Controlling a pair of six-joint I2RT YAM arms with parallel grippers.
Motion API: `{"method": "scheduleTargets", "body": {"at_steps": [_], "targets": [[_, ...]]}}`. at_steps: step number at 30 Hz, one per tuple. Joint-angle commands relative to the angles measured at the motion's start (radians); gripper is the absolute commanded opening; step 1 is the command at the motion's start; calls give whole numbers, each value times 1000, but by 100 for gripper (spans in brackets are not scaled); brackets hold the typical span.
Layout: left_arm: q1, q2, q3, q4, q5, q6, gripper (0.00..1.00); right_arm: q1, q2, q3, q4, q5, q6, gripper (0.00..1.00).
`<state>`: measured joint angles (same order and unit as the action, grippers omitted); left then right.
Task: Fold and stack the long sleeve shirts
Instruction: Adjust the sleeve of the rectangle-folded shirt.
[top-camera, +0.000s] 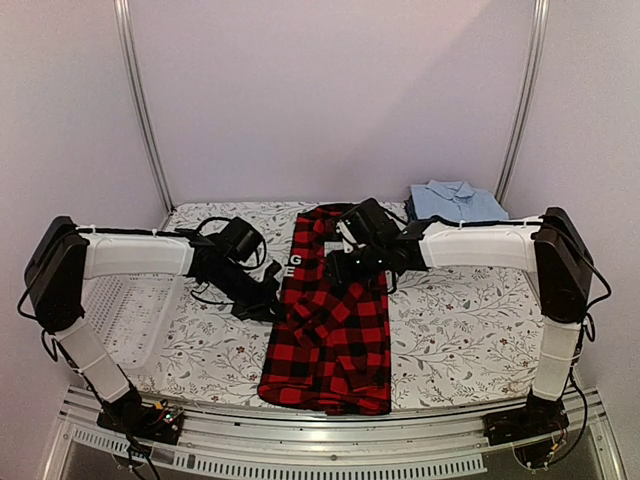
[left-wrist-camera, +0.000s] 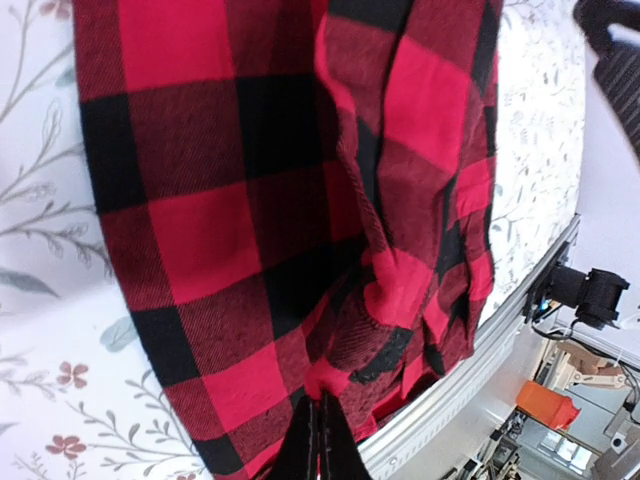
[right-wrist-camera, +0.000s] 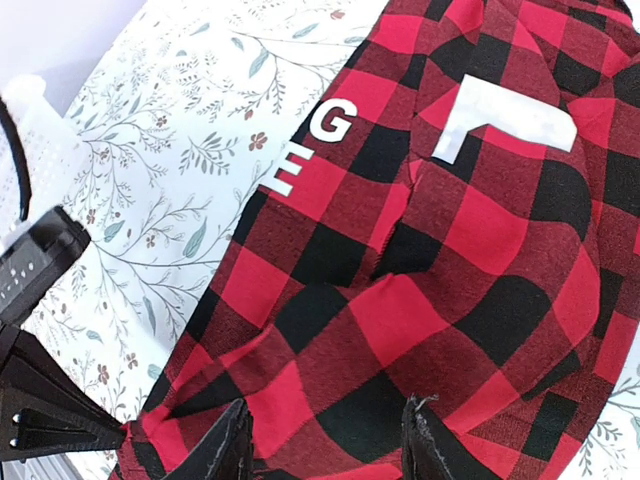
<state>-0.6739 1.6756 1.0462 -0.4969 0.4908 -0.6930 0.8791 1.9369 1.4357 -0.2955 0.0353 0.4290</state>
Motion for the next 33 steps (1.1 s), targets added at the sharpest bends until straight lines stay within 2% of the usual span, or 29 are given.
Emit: {"method": "scheduleTargets", "body": {"at_steps": [1, 9, 16, 21, 27, 33], "targets": [[-37, -48, -35, -118, -39, -8, 0, -27, -49, -15, -14, -6, -19, 49], [-80, -127, -95, -173, -16, -59, 0, -77, -58, -24, -14, -25, -46, 52], [-90, -159, -12, -234, 29, -76, 0, -121, -19, 7, -3, -99, -77, 58], [-89, -157, 26, -256, 70, -87, 0, -121, -3, 1, 0, -127, -78, 58], [-76, -151, -72, -225, 105, -88, 0, -112, -2, -32, -8, -146, -77, 59], [-46, -79, -155, -190, 28, -29, 0, -29, -47, -114, 10, -115, -88, 60]]}}
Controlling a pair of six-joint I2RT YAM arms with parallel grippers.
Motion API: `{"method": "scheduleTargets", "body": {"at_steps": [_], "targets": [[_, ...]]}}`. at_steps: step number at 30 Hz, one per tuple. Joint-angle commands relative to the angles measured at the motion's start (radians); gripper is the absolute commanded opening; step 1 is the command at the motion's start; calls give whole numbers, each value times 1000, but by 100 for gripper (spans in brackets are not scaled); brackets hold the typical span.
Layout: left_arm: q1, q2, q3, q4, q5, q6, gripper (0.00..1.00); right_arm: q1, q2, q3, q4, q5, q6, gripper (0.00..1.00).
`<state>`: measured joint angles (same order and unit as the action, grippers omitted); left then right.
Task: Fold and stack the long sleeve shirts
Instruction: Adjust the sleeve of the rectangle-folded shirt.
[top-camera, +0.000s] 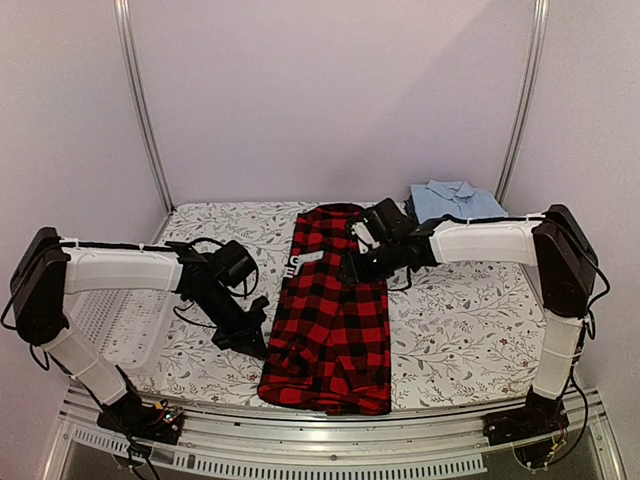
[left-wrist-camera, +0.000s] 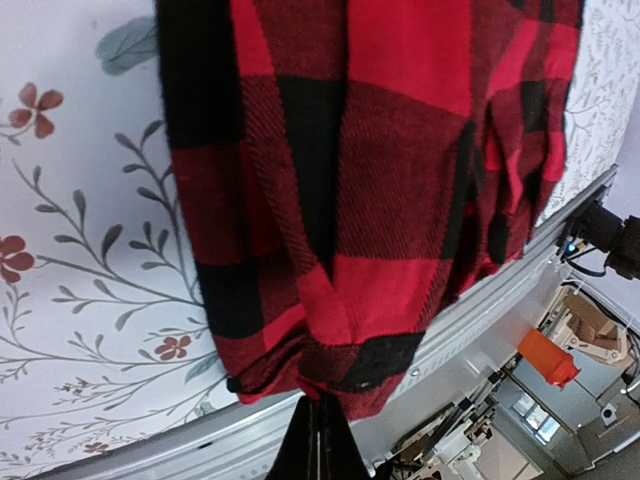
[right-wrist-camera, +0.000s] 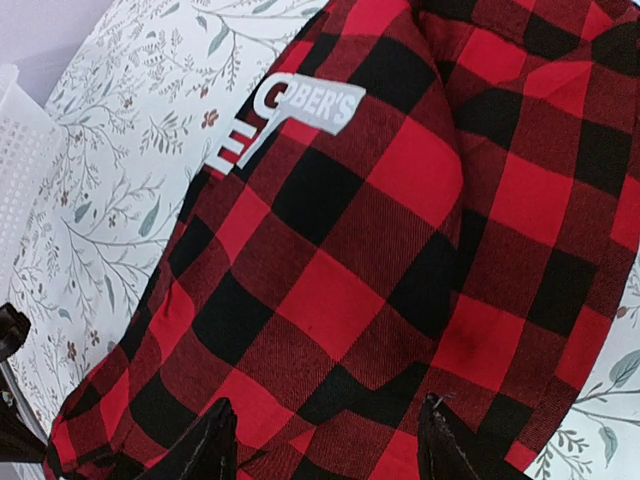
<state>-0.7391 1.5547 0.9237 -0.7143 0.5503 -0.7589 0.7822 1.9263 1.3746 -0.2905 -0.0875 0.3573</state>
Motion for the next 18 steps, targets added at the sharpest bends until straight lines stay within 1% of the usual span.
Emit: {"method": "scheduleTargets", "body": {"at_steps": [1, 8, 12, 15, 18], "targets": [[20, 53, -36, 40, -34, 39, 0, 87, -48, -63, 9, 12, -21, 60], [19, 84, -12, 67, -57, 52, 0, 227, -89, -106, 29, 32, -38, 59], [19, 94, -5, 74, -60, 56, 0, 300, -79, -107, 54, 16, -69, 58], [20, 97, 0, 76, -59, 57, 0, 334, -49, -87, 58, 20, -105, 58], [19, 98, 6, 75, -59, 61, 0, 338, -13, -76, 76, 9, -136, 57]]}}
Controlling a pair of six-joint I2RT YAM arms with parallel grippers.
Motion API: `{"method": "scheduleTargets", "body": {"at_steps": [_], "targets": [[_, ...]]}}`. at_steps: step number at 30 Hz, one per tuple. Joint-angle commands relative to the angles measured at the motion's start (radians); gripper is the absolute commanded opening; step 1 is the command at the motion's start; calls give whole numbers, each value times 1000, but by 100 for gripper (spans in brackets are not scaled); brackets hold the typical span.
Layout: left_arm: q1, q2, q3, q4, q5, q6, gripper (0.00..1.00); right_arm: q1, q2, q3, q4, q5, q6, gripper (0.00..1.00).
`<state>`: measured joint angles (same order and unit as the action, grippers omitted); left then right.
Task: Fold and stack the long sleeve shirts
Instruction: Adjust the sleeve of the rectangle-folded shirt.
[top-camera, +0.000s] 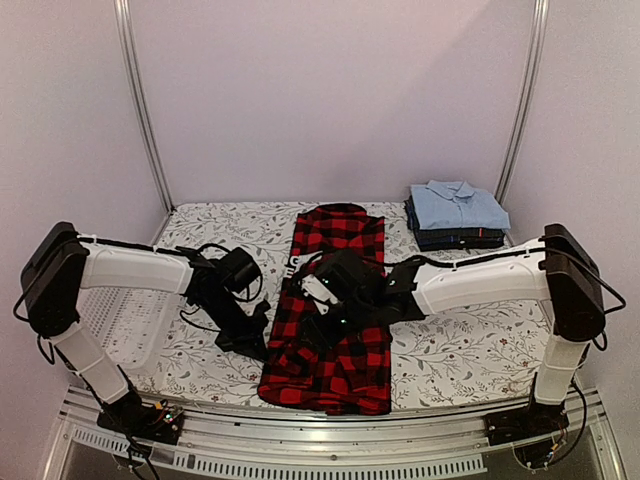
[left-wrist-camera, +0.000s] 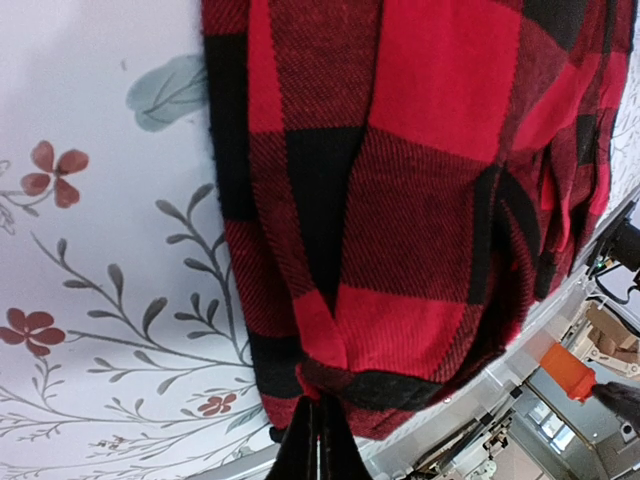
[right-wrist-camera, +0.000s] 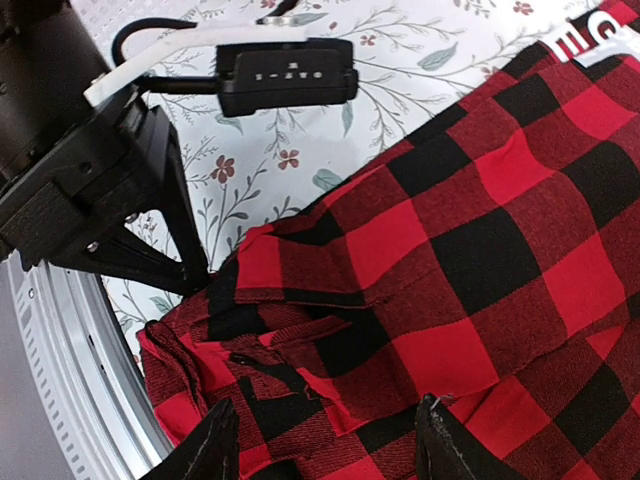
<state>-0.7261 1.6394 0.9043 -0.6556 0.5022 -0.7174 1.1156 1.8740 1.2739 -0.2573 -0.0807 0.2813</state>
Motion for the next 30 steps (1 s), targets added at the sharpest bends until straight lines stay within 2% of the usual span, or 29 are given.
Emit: {"method": "scheduleTargets", "body": {"at_steps": [1, 12, 25, 27, 30], "targets": [[7, 13, 26, 16, -11, 21, 0, 4, 48, 25, 50, -4, -70, 56], [8, 19, 32, 15, -11, 26, 0, 4, 127, 0, 93, -66, -117, 45], [10, 31, 55, -5, -9, 37, 0, 4, 160, 22, 67, -116, -132, 26], [10, 31, 58, -9, -9, 39, 0, 4, 164, 28, 58, -118, -135, 21], [10, 32, 67, -18, -4, 43, 0, 0, 164, 52, 23, -112, -139, 5]]}}
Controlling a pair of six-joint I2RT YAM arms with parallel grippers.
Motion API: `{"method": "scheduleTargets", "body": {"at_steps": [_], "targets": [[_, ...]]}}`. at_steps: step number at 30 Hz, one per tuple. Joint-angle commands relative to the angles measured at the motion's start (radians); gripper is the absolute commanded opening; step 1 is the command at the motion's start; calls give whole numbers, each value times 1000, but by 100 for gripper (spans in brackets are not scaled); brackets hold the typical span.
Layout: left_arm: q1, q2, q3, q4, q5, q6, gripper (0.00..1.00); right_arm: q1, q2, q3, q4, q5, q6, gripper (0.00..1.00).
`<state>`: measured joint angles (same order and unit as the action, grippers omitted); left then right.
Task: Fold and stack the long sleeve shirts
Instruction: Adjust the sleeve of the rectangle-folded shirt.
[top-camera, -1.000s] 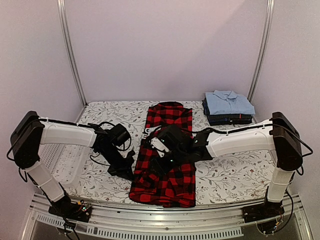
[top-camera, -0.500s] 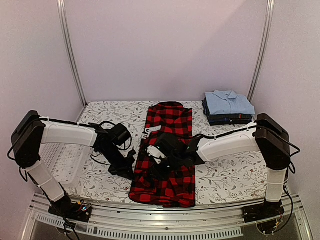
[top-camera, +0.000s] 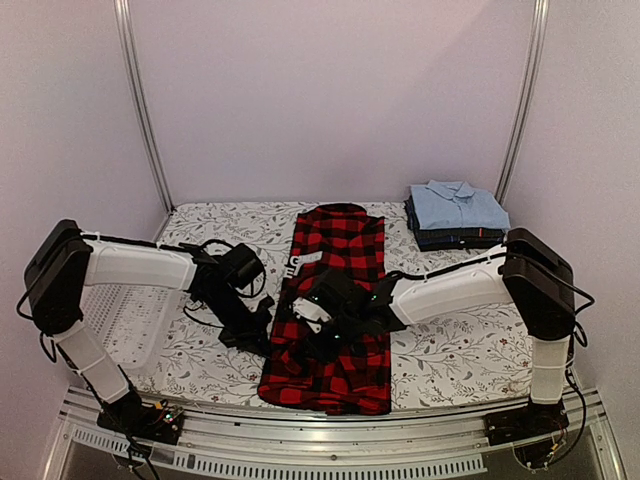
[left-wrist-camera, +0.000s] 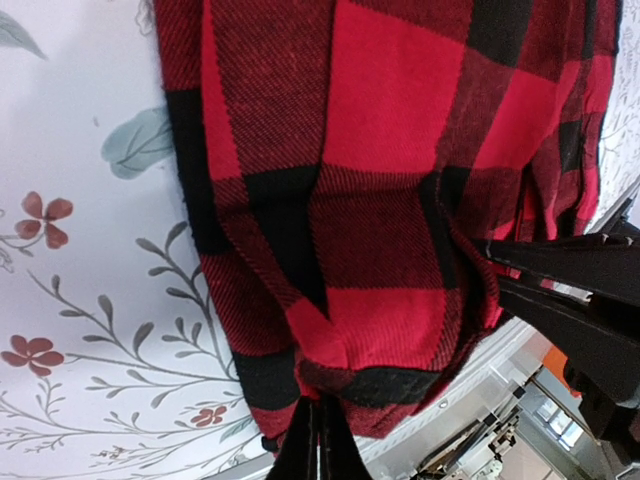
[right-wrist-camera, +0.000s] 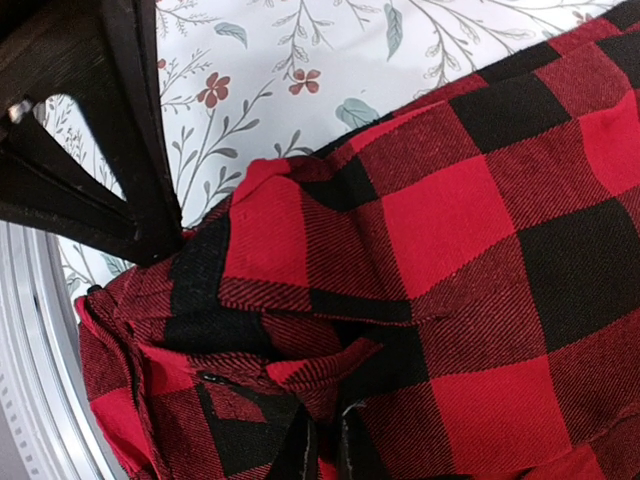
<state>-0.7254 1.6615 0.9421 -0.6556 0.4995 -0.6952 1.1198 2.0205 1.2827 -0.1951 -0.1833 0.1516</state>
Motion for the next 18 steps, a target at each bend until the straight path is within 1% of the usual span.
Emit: {"method": "scheduleTargets", "body": {"at_steps": [1, 4, 10, 14, 18], "targets": [[9, 9, 34, -22, 0, 22, 0, -8, 14, 53, -52, -15, -11, 1], [9, 9, 53, -48, 1, 34, 0, -30, -12, 72, -92, -62, -17, 0], [9, 1, 75, -78, 14, 47, 0, -81, -45, 122, -198, -219, -44, 0], [8, -10, 77, -92, 22, 49, 0, -81, -14, 161, -262, -258, -64, 0], [6, -16, 58, -95, 35, 51, 0, -81, 0, 165, -299, -285, -70, 0]]}}
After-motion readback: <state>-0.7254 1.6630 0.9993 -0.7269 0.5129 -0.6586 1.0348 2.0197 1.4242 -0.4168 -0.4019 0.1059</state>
